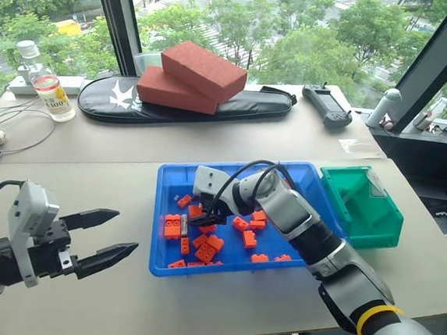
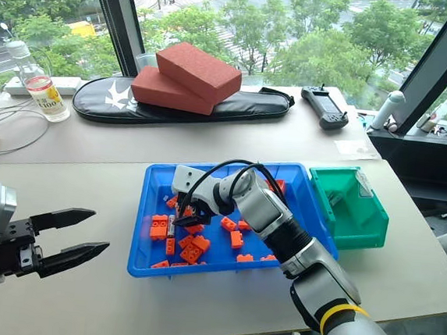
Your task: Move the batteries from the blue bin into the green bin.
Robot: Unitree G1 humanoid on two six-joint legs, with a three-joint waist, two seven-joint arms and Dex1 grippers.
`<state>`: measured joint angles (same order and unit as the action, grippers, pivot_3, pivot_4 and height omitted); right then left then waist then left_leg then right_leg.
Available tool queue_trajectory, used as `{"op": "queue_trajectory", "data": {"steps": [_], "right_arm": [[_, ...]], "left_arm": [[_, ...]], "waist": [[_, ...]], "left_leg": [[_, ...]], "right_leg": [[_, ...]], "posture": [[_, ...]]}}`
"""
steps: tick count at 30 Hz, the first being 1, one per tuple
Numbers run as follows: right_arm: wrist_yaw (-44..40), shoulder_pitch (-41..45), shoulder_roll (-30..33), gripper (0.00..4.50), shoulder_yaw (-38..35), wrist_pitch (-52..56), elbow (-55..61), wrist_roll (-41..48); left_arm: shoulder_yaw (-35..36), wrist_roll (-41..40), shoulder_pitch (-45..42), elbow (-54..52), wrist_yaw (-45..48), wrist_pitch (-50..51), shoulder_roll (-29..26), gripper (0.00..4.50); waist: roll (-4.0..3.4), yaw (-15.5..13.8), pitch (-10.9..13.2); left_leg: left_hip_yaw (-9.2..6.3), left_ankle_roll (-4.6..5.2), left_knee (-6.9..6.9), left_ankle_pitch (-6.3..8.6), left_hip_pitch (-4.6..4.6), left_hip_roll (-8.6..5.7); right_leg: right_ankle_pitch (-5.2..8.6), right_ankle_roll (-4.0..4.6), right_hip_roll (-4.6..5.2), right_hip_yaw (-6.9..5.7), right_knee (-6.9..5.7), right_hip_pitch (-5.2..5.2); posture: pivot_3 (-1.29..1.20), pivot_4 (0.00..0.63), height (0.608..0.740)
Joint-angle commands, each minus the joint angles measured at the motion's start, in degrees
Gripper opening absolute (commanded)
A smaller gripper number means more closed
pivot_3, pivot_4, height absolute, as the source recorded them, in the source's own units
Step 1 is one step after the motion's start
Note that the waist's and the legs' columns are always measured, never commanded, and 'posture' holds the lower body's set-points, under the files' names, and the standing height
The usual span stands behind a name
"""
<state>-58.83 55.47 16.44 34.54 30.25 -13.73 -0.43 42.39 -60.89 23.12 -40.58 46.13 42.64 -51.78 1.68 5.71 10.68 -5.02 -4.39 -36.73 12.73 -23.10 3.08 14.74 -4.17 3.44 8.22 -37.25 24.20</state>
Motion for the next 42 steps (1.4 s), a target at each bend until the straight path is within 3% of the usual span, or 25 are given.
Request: {"op": "queue_trajectory", "data": {"steps": [1,7,16,26,27,32,37,42], "right_arm": [[-0.62,0.24,-0.08,2.56,-1.15,-0.74,0.34,-0.78],[-1.33,0.32,0.12,0.61,-2.18,-0.96,-0.02,-1.23],[-2.94,-0.13,6.68,0.61,-11.55,6.56,8.48,3.78],[-1.53,-1.95,5.67,0.61,-9.07,5.76,11.88,2.83],[-2.07,-2.28,5.41,1.12,-8.63,5.72,13.13,3.26],[-4.11,-3.16,2.84,2.65,-4.37,6.8,17.4,4.41],[-2.95,-1.98,0.81,4.46,-2.02,4.97,13.86,2.61],[-2.8,-1.01,-1.33,4.46,-0.71,1.69,9.11,1.0]], "left_arm": [[0.22,-0.63,-0.33,-1.45,-0.1,-0.15,-0.02,4.5],[-0.3,-0.53,-0.9,-1.24,-0.34,-0.21,-0.06,4.5],[-1.04,0.04,-1.5,-0.8,-0.48,-0.48,0.21,4.5],[-2.31,0.71,-2.65,-0.23,-0.46,-0.77,0.35,4.5],[-2.31,0.73,-2.76,-0.08,-0.41,-0.75,0.29,4.5],[-2.77,0.97,-3.06,0.14,-0.43,-0.65,0.35,4.5],[-2.74,0.82,-2.96,-0.14,-0.59,-0.52,0.6,4.5],[-2.19,0.64,-2.44,-0.47,-0.64,-0.35,0.77,4.5]], "waist": [[0.0,0.01,0.0],[0.01,0.0,-0.01],[0.0,-0.22,0.0],[0.0,0.5,0.0],[0.0,0.49,0.0],[0.0,0.48,0.0],[0.0,0.46,0.0],[0.0,0.35,0.0]], "left_leg": [[0.0,0.0,0.0,0.0,0.0,0.0],[0.0,0.0,0.0,0.0,0.05,0.0],[-0.03,0.0,0.0,0.0,-0.07,-0.01],[-0.03,0.0,0.03,0.0,-0.04,0.0],[-0.03,0.0,0.03,0.0,-0.05,0.0],[-0.03,0.0,0.03,0.0,-0.05,0.0],[-0.04,0.0,0.03,0.0,-0.03,0.0],[-0.04,-0.01,0.03,0.0,-0.03,0.0]], "right_leg": [[0.0,0.0,0.0,0.0,0.0,0.0],[0.0,0.0,0.0,0.0,-0.01,-0.05],[0.0,0.0,0.01,-0.02,0.02,0.02],[0.0,0.01,-0.02,-0.01,0.0,0.04],[0.0,0.01,-0.01,-0.01,0.01,0.04],[0.0,0.01,0.0,-0.02,0.01,0.03],[0.0,0.01,0.0,-0.02,-0.01,0.02],[0.0,0.01,0.0,-0.03,0.0,0.03]], "posture": [[0.0,0.15,0.74],[0.0,0.15,0.74],[0.0,0.15,0.74],[0.0,0.15,0.74],[0.0,0.15,0.74],[0.0,0.15,0.74],[0.0,0.15,0.74],[0.0,0.15,0.74]]}}
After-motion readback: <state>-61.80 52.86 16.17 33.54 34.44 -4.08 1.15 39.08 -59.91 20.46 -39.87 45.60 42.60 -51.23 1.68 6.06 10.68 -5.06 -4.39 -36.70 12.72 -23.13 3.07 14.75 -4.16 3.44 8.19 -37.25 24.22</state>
